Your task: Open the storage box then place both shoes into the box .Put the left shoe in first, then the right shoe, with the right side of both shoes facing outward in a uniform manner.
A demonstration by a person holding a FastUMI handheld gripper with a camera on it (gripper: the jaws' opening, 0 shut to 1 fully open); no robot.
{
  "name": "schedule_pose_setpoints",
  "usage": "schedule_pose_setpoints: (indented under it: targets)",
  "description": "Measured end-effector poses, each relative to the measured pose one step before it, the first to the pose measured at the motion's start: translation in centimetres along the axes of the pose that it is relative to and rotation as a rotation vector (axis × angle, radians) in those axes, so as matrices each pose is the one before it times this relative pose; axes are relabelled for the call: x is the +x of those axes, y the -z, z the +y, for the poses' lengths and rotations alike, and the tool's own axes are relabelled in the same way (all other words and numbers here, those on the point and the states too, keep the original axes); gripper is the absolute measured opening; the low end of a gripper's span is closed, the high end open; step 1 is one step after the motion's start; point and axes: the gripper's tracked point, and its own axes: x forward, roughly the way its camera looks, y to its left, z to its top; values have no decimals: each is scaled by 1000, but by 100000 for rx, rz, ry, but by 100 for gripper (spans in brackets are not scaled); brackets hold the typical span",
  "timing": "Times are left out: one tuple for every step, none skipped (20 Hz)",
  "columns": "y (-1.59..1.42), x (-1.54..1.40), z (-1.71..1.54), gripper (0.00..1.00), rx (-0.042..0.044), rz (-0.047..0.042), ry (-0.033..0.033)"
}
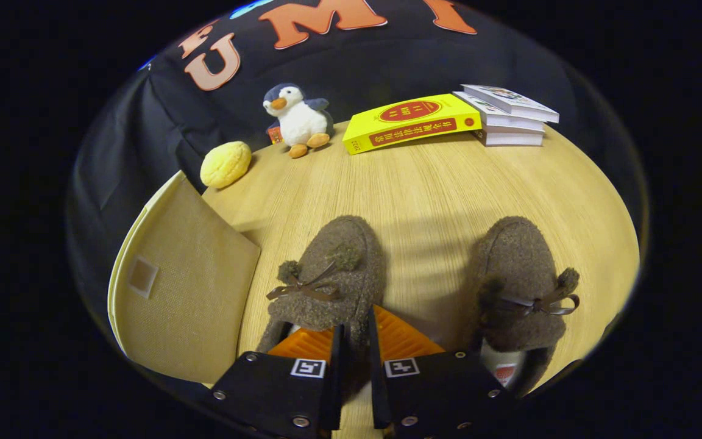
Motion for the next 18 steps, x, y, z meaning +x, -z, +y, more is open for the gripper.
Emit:
schedule_pose_setpoints:
  targets:
    - [-31, 41, 22, 18, 2843, 466, 142]
    - [69, 17, 44, 15, 1910, 1068, 458]
    - [-61, -60, 6, 10, 1332, 1274, 655]
    - [-71, -225, -92, 7, 290, 1009, 1243]
    - [-255, -333, 170, 4, -90, 362, 616]
    - [-420, -667, 372, 3, -302, -727, 13]
    - [-640, -728, 658, 3, 11, -1151, -881]
    - [-479, -873, 711, 3, 888, -713, -1021]
    - [-706, -941, 845, 3, 1492, -783, -1123]
    - [-746, -936, 916, 3, 1209, -1093, -825]
    - [-639, -963, 866, 3, 267, -132, -31]
    - [-460, -1009, 881, 3, -1356, -39, 125]
    - [-746, -1084, 1148, 3, -1348, -997, -408]
    - [-729, -1021, 1178, 3, -1074, -1153, -711]
    - [-660, -877, 1257, 3, -599, -668, -727]
    - [-561, -764, 1289, 3, -805, -330, -979]
    - [-525, -594, 1459, 3, -1011, 349, -549]
    - [-7, -504, 1169, 3, -1727, 1323, -419]
